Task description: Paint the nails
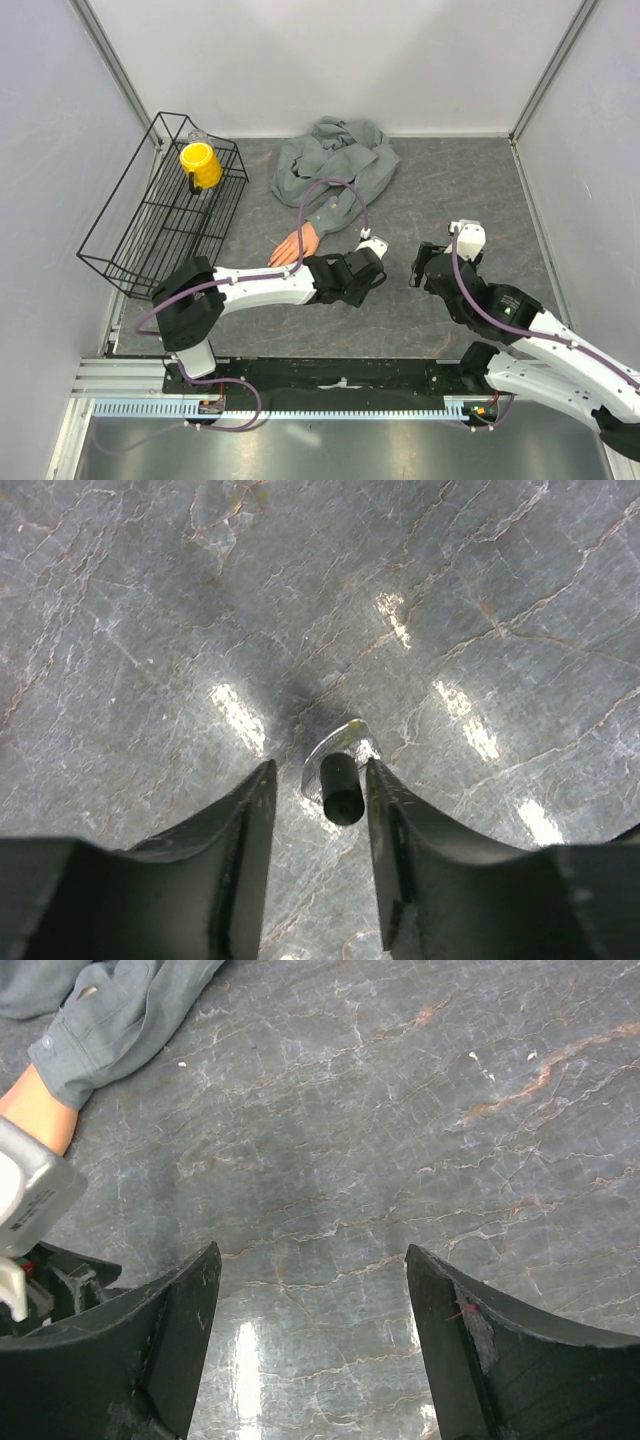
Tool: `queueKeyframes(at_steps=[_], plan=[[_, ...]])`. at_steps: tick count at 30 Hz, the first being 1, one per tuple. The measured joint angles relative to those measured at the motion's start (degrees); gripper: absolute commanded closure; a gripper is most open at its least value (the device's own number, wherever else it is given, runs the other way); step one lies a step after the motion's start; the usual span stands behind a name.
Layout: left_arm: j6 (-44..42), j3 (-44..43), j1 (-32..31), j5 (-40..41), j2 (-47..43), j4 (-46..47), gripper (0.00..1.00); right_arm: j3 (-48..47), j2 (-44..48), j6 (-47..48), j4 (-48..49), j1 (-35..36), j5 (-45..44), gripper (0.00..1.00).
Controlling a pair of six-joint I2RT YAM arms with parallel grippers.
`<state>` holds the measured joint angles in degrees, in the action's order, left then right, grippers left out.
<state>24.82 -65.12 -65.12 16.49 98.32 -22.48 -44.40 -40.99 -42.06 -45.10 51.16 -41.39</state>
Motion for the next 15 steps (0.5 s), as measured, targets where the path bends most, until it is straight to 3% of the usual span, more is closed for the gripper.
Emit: queueKeyframes(at_steps=[4,5,6,8,15], plan=[[0.0,0.0,0.0,0.0,1.5,0.4,0.69,0.1,-0.5,0.4,0.8,0.0,0.7,0.16],[-0.1,0.0,0.0,0.0,1.8,0.3,0.77,0.2,-0.5,0.5,1.2,0.0,1.0,0.13],[-0.1,0.0,0.0,0.0,1.9,0.4,0.96,0.4,-0.5,0.7,1.6,0.0,1.3,0.09],[-0.9,0.0,0.0,0.0,1.9,0.7,0.98,1.0,-0.5,1.3,2.4,0.0,2.1,0.04],[-1.8,0.0,0.8,-3.8,-3.0,-2.6,0.98,5.1,0.3,8.2,9.4,0.0,9.5,0.05]])
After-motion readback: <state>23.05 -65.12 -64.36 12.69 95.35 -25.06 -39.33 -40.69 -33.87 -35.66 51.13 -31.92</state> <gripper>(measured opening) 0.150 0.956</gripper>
